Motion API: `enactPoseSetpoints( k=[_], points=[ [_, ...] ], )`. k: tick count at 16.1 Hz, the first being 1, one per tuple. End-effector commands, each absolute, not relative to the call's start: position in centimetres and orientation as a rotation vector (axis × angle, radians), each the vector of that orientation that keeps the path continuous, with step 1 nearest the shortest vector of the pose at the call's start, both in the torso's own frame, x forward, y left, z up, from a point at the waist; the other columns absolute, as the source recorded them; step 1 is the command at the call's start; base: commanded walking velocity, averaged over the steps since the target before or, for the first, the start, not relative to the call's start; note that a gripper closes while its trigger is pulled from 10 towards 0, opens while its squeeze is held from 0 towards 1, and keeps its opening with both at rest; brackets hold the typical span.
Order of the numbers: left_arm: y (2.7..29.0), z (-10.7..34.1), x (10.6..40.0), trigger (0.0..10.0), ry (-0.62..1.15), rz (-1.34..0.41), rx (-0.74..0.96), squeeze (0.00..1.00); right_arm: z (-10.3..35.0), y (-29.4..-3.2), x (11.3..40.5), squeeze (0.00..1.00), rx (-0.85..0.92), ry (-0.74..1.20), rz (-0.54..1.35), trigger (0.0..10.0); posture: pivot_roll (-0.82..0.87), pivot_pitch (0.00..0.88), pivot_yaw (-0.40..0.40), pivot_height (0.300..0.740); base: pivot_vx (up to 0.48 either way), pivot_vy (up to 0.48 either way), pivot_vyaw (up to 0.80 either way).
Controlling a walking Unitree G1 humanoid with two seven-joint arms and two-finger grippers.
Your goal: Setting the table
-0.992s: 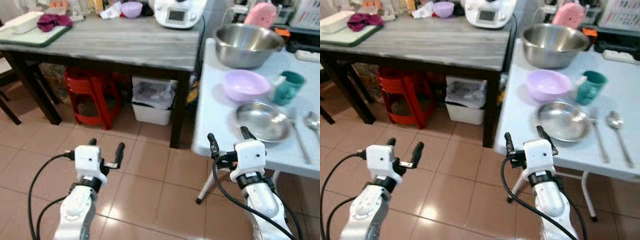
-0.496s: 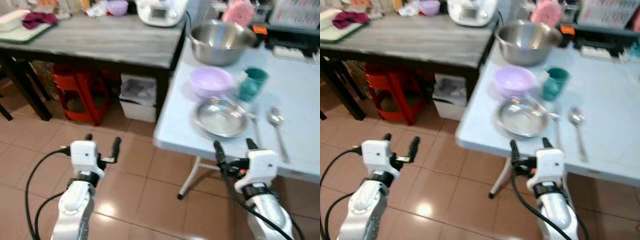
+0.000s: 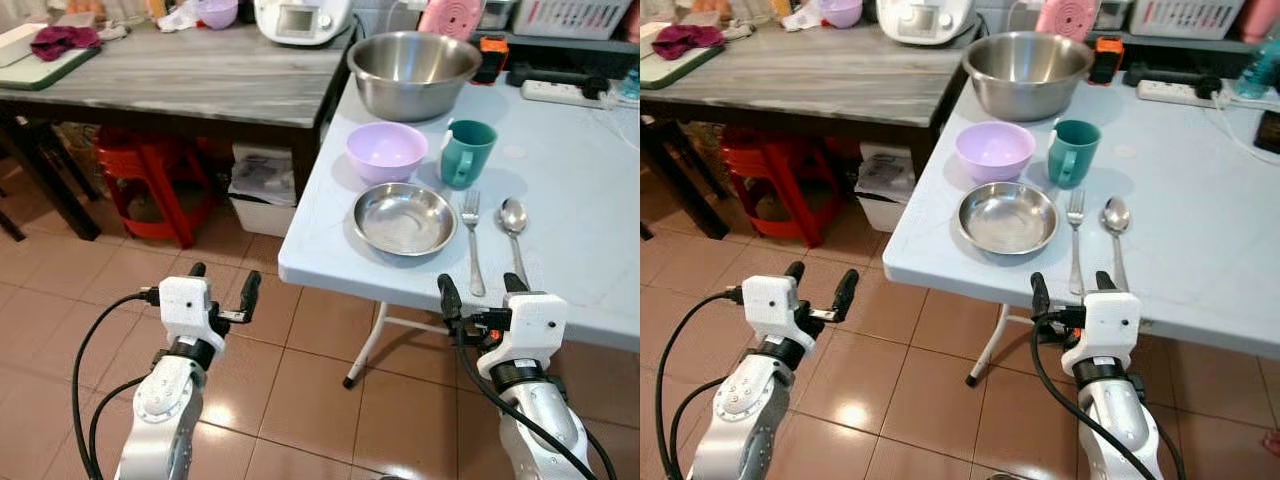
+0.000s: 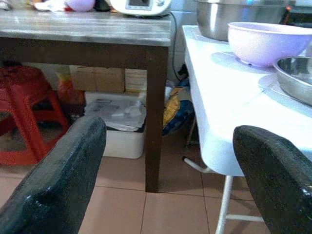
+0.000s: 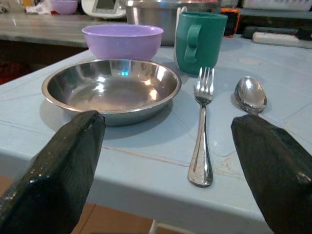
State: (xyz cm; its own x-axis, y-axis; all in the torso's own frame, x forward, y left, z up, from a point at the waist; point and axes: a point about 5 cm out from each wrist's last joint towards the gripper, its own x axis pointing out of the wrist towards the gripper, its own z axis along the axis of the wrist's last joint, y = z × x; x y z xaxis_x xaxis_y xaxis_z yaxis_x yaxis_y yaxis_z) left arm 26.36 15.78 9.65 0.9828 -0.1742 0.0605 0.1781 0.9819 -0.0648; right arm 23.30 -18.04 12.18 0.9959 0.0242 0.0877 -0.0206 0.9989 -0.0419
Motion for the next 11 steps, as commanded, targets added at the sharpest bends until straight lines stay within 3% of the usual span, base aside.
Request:
enactPoseSetpoints(
  k=[1, 11],
  points=[
    [15.8, 9.9, 26.2, 10.0, -0.065, -0.19, -0.063, 0.0, 12.2, -18.1, 23.3, 0.0, -0.041, -0.083, 0.023, 10.0, -0.13, 0.123, 0.052, 0.74, 0.0, 0.0, 0.0],
    [15.1, 10.8, 25.9, 10.0, -0.095, -0.24, -0.099, 0.0, 13.3, -17.7, 23.6, 0.0, -0.093, -0.131, 0.028, 10.0, -0.12, 0.131, 0.048, 0.74, 0.268, 0.0, 0.0]
  ],
)
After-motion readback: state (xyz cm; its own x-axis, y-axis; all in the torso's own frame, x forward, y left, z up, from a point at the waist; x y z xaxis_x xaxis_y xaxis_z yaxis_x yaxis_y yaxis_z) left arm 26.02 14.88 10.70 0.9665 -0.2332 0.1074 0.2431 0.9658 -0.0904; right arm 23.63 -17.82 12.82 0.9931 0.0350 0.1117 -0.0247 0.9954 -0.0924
